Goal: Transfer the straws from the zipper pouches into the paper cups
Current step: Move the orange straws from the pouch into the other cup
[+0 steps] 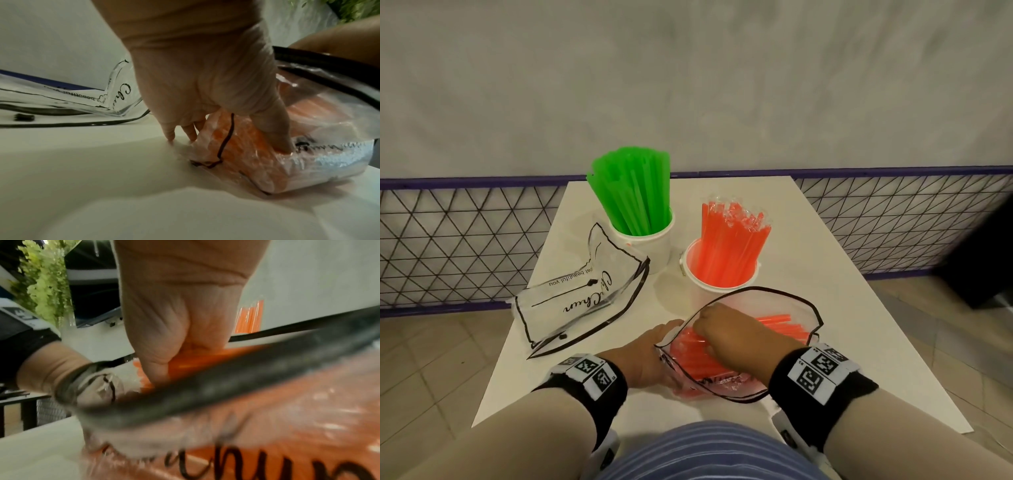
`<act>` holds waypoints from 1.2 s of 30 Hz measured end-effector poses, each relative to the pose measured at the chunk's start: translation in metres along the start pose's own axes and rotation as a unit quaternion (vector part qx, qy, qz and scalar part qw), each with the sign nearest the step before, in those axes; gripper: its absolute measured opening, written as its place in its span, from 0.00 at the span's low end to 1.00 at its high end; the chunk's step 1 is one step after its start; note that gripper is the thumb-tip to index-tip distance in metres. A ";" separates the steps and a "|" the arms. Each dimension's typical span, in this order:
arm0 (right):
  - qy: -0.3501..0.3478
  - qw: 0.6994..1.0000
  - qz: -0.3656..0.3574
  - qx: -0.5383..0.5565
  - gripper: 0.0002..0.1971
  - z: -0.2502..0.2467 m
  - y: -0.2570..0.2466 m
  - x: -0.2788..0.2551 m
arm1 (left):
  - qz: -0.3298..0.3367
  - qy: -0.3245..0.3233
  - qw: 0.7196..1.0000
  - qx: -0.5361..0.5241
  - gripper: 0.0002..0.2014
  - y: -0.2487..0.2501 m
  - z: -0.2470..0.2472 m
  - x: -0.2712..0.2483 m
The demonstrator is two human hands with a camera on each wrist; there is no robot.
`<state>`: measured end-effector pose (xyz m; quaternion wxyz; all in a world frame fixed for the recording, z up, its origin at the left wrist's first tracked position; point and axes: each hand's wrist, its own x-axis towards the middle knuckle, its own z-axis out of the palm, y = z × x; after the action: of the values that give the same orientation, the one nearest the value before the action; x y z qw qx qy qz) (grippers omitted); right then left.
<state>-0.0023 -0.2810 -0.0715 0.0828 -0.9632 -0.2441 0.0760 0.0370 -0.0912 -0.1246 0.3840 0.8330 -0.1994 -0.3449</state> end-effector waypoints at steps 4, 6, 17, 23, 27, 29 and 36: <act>-0.059 0.992 0.040 0.100 0.04 -0.034 -0.001 -0.004 | -0.052 -0.069 0.993 0.084 0.47 0.004 -0.014 -0.003; -0.058 0.981 0.060 0.174 0.09 -0.056 0.004 -0.005 | -0.081 -0.097 0.982 0.140 0.60 0.004 -0.028 -0.005; 0.410 0.683 0.070 0.600 0.13 -0.150 0.020 0.003 | 0.037 0.123 0.988 0.086 0.57 0.072 -0.080 0.032; 0.425 0.643 0.150 0.619 0.11 -0.116 0.024 0.023 | 0.038 0.129 0.991 0.005 0.71 0.097 -0.060 0.063; 0.379 0.679 0.235 0.583 0.09 -0.086 0.031 0.030 | 0.033 0.147 0.987 0.054 0.79 0.094 -0.056 0.076; 0.340 0.713 0.270 0.550 0.08 -0.072 0.036 0.032 | 0.041 0.158 0.984 0.070 0.71 0.092 -0.056 0.080; 0.139 0.908 0.332 0.214 0.17 -0.064 0.041 0.044 | 0.119 0.146 0.982 -0.005 0.44 0.080 -0.052 0.084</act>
<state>0.0666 -0.3032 -0.0219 0.2903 -0.9484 0.1262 0.0155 0.1272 -0.1655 -0.0735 0.4515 0.8429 -0.2367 -0.1722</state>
